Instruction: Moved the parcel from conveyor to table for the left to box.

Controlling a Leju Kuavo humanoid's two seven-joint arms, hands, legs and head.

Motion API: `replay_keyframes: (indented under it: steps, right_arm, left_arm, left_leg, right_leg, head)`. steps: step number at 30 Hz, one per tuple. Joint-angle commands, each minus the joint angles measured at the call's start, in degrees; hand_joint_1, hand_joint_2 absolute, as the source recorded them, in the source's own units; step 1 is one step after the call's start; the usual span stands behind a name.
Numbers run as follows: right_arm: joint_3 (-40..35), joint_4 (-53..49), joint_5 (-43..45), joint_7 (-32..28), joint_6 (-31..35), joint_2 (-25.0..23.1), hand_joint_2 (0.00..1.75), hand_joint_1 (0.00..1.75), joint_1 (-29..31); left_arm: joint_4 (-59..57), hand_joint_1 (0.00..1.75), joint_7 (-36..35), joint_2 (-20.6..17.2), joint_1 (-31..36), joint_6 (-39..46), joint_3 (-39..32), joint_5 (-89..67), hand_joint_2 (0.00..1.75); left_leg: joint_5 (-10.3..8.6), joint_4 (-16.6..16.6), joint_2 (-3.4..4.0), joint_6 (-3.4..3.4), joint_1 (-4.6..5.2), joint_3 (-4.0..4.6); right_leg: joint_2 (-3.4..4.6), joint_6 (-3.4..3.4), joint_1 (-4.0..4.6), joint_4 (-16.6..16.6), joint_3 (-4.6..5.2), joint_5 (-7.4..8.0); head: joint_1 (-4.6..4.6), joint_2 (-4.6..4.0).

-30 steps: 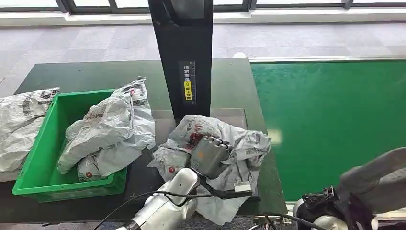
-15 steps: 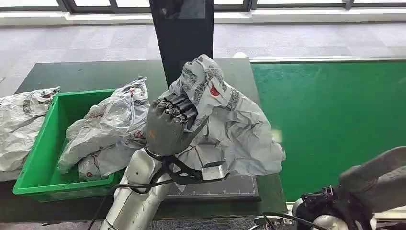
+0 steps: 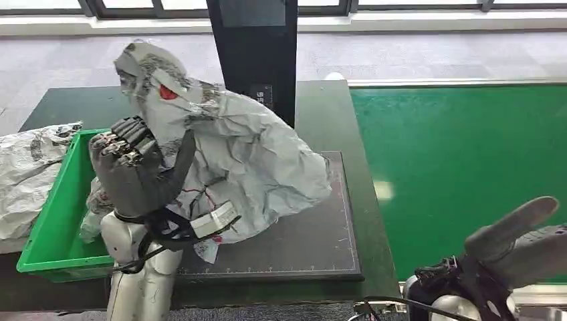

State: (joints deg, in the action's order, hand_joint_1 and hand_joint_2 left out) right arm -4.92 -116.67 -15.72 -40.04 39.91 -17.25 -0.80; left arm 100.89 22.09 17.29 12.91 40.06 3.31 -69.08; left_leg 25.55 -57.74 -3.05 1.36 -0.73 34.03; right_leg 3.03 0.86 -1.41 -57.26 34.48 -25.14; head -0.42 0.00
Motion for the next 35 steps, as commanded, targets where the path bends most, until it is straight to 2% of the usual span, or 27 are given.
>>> replay_keyframes:
  steps: [1, 8, 11, 13, 16, 23, 24, 27, 35]
  right_arm:
    - [1.90, 4.05, 0.04, 0.04, 0.09, -1.20, 0.00, 0.00, -1.15]
    - [1.90, 4.05, 0.04, 0.04, 0.09, -1.20, 0.00, 0.00, -1.15]
    - [1.90, 4.05, 0.04, 0.04, 0.09, -1.20, 0.00, 0.00, -1.15]
    - [1.96, 4.07, -0.06, 0.04, 0.09, -1.28, 0.00, 0.00, -1.23]
    - [1.97, 3.75, -0.34, 0.04, 0.09, -1.55, 0.00, 0.00, -1.60]
    - [2.12, 3.61, -0.47, 0.04, 0.09, -1.80, 0.00, 0.00, -1.77]
    - [2.05, 3.62, -0.66, 0.04, 0.09, -2.00, 0.00, 0.00, -1.81]
    - [2.13, 3.88, -0.68, 0.04, 0.09, -2.18, 0.00, 0.00, -1.60]
    - [2.26, 3.85, -0.77, 0.04, 0.09, -2.24, 0.00, 0.00, -1.99]
  left_arm:
    - [-1.78, 1.75, 6.25, 2.71, 2.67, -0.06, -26.92, 8.68, 1.75]
    - [-1.78, 1.75, 6.25, 2.71, 2.67, -0.06, -26.92, 8.68, 1.75]
    - [-1.78, 1.75, 6.25, 2.71, 2.67, -0.06, -26.92, 8.68, 1.75]
    - [-2.43, 1.75, 4.37, 2.71, 3.17, -0.06, -30.40, 8.71, 1.75]
    - [-7.14, 1.75, 6.36, 2.71, 4.66, -0.06, -36.49, 10.43, 1.75]
    - [-14.01, 1.75, 3.42, 2.71, 5.98, -0.06, -43.16, 7.89, 1.75]
    - [-14.20, 0.00, 3.07, 2.71, 6.17, -0.06, -43.31, 7.51, 1.75]
    - [-14.67, 0.00, 3.51, 2.71, 6.38, -0.06, -43.32, 7.52, 1.75]
    - [-14.66, 0.00, 1.52, 2.71, 6.21, -0.06, -42.27, 6.61, 1.75]
  left_leg:
    - [0.02, 0.11, 0.36, -0.02, 0.00, -0.23]
    - [0.01, 0.03, 0.09, -0.05, -0.02, -0.13]
    - [0.03, 0.07, 0.21, -0.08, -0.06, -0.22]
    - [0.01, 0.03, 0.07, -0.03, -0.03, -0.12]
    - [0.02, 0.08, 0.18, -0.02, -0.02, -0.20]
    - [-0.01, 0.15, 0.21, -0.03, 0.00, -0.26]
    - [0.00, 0.12, 0.17, -0.03, 0.01, -0.23]
    - [0.00, 0.20, 0.26, -0.08, -0.02, -0.34]
    - [0.02, 0.11, 0.15, -0.03, -0.03, -0.22]
  right_leg:
    - [-0.09, -0.14, 0.08, 0.09, -0.16, 0.01]
    - [-0.23, -0.08, 0.07, 0.07, -0.13, -0.03]
    - [-0.33, -0.13, 0.13, 0.15, -0.25, -0.04]
    - [-0.22, -0.09, 0.05, 0.08, -0.13, -0.03]
    - [-0.16, -0.11, 0.07, 0.12, -0.18, -0.01]
    - [-0.24, -0.13, 0.08, 0.15, -0.21, -0.01]
    - [-0.20, -0.10, 0.07, 0.11, -0.18, -0.02]
    - [-0.45, -0.17, 0.15, 0.24, -0.34, -0.02]
    - [-0.30, -0.13, 0.09, 0.14, -0.23, -0.04]
  head:
    - [0.00, 0.00]
    - [-0.02, 0.00]
    - [-0.02, 0.00]
    - [-0.02, 0.00]
    - [-0.02, 0.00]
    - [-0.02, 0.00]
    - [0.00, 0.00]
    - [0.00, 0.00]
    - [0.00, 0.00]
